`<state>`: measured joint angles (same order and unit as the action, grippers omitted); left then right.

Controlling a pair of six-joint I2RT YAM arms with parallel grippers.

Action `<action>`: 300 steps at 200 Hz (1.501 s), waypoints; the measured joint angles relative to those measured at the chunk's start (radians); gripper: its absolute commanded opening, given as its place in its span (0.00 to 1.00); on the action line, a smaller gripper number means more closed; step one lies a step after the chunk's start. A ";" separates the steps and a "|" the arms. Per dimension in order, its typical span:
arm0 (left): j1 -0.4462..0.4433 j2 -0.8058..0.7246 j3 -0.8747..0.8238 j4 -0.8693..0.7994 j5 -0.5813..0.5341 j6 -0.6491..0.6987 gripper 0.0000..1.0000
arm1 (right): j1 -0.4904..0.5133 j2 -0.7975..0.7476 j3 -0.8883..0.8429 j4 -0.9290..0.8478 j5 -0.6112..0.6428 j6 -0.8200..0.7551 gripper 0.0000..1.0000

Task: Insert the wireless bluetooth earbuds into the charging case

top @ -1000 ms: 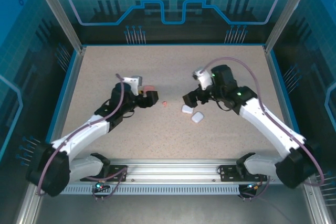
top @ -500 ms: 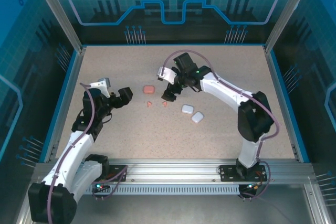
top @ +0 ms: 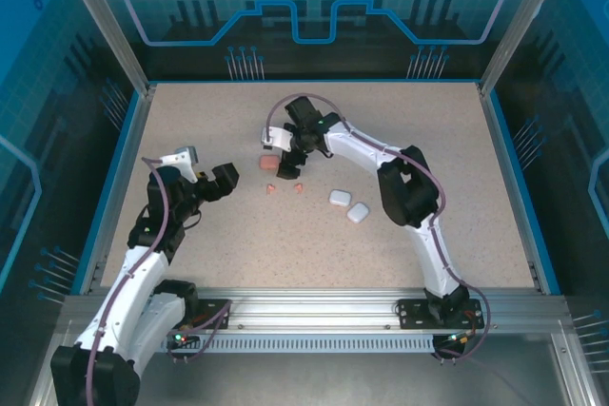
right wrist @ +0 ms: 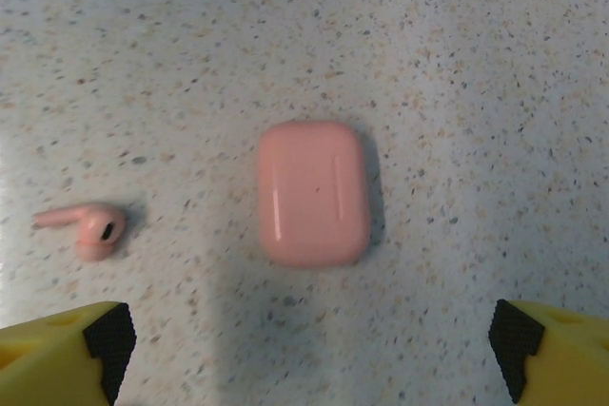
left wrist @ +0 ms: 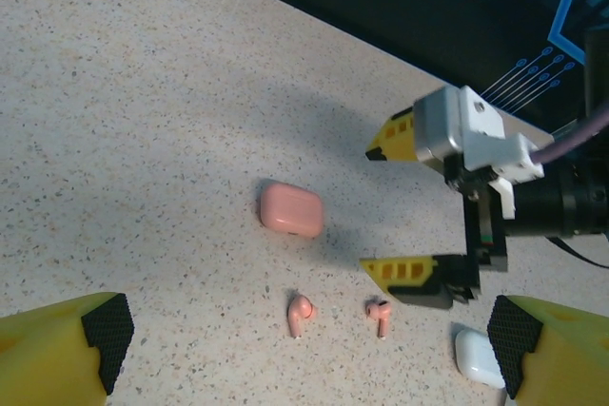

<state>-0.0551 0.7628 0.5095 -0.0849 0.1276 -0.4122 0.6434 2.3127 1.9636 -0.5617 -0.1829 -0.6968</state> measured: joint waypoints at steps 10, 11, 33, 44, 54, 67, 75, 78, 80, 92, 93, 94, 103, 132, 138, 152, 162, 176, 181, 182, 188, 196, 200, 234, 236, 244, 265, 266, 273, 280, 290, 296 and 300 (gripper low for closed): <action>0.000 0.000 -0.005 -0.001 0.000 0.000 0.99 | 0.000 0.039 0.053 -0.021 -0.001 0.000 0.98; 0.000 0.000 -0.005 -0.001 0.000 0.000 0.99 | 0.000 0.041 0.057 -0.023 -0.001 0.000 0.98; 0.000 0.000 -0.008 0.000 0.000 0.000 0.99 | 0.004 0.112 0.144 -0.064 -0.003 0.004 0.96; 0.000 0.000 -0.008 0.000 0.000 0.001 0.99 | 0.006 0.146 0.185 -0.089 -0.005 0.008 0.96; 0.000 0.001 -0.008 0.000 0.000 0.001 0.99 | 0.008 0.174 0.219 -0.109 -0.005 0.012 0.95; 0.000 0.002 -0.008 0.000 0.000 0.001 0.99 | 0.010 0.210 0.268 -0.135 -0.004 0.018 0.95; 0.000 0.002 -0.008 0.000 0.000 0.001 0.99 | 0.011 0.230 0.296 -0.150 -0.003 0.022 0.94; 0.000 0.002 -0.008 0.000 0.000 0.001 0.99 | 0.011 0.238 0.307 -0.157 -0.002 0.024 0.93; 0.000 0.002 -0.008 0.000 0.000 0.001 0.99 | 0.012 0.243 0.315 -0.161 -0.001 0.024 0.93; 0.000 0.002 -0.008 0.000 0.000 0.001 0.99 | 0.013 0.272 0.358 -0.180 -0.001 0.031 0.92; 0.000 0.002 -0.008 0.000 0.000 0.000 0.99 | 0.013 0.275 0.363 -0.181 0.000 0.032 0.92; 0.000 0.002 -0.008 0.000 0.000 0.001 0.99 | 0.013 0.277 0.365 -0.182 0.000 0.032 0.92; 0.000 0.003 -0.008 0.001 0.000 0.000 0.99 | 0.013 0.294 0.388 -0.196 -0.001 0.036 0.91; 0.000 0.014 -0.008 0.004 0.000 0.001 0.99 | 0.013 0.324 0.425 -0.228 -0.008 0.047 0.86; 0.000 0.016 -0.008 0.005 0.000 0.001 0.99 | 0.013 0.327 0.432 -0.234 -0.010 0.047 0.85; 0.000 0.023 -0.008 0.007 0.000 0.001 0.99 | 0.014 0.330 0.438 -0.241 -0.015 0.048 0.81; 0.000 0.027 -0.008 0.008 0.000 0.001 0.99 | 0.015 0.335 0.448 -0.251 -0.018 0.045 0.77; 0.000 0.033 -0.008 0.009 0.000 0.001 0.99 | 0.018 0.340 0.459 -0.268 -0.019 0.040 0.72; 0.000 0.034 -0.008 0.010 0.000 0.001 0.99 | 0.019 0.342 0.464 -0.273 -0.019 0.043 0.70; 0.000 0.035 -0.008 0.010 0.000 0.001 0.99 | 0.019 0.343 0.465 -0.275 -0.020 0.040 0.70; 0.000 0.036 -0.008 0.011 0.000 0.001 0.99 | 0.020 0.344 0.467 -0.279 -0.021 0.040 0.68; 0.000 0.037 -0.008 0.011 0.000 0.001 0.99 | 0.022 0.344 0.467 -0.285 -0.021 0.039 0.65; 0.000 0.037 -0.008 0.011 0.000 0.001 0.99 | 0.023 0.344 0.467 -0.286 -0.023 0.042 0.64; 0.000 0.037 -0.008 0.011 0.000 0.001 0.99 | 0.026 0.344 0.467 -0.303 -0.032 0.040 0.51; 0.000 0.037 -0.008 0.011 0.000 0.001 0.99 | 0.026 0.344 0.467 -0.303 -0.032 0.039 0.51; 0.000 0.037 -0.008 0.011 0.000 0.000 0.99 | 0.027 0.343 0.465 -0.300 -0.031 0.038 0.49; 0.000 0.037 -0.008 0.011 0.000 0.000 0.99 | 0.028 0.323 0.427 -0.273 -0.027 0.038 0.45; 0.000 0.037 -0.008 0.011 0.000 0.000 0.99 | 0.028 0.322 0.425 -0.271 -0.028 0.038 0.45; 0.000 0.036 -0.009 0.010 0.000 -0.001 0.99 | 0.028 0.313 0.408 -0.259 -0.026 0.038 0.44; 0.000 0.034 -0.009 0.010 0.000 -0.001 0.99 | 0.028 0.305 0.393 -0.245 -0.026 0.038 0.44; 0.000 0.028 -0.011 0.010 0.001 -0.005 0.99 | 0.028 0.293 0.370 -0.227 -0.025 0.038 0.43; 0.000 0.023 -0.014 0.010 0.001 -0.006 0.99 | 0.029 0.285 0.357 -0.216 -0.023 0.038 0.43; 0.000 0.020 -0.016 0.010 0.001 -0.008 0.99 | 0.029 0.281 0.348 -0.210 -0.022 0.038 0.43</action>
<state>-0.0547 0.7826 0.4931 -0.0750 0.1284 -0.4198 0.6720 2.5935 2.3119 -0.7715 -0.2047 -0.6590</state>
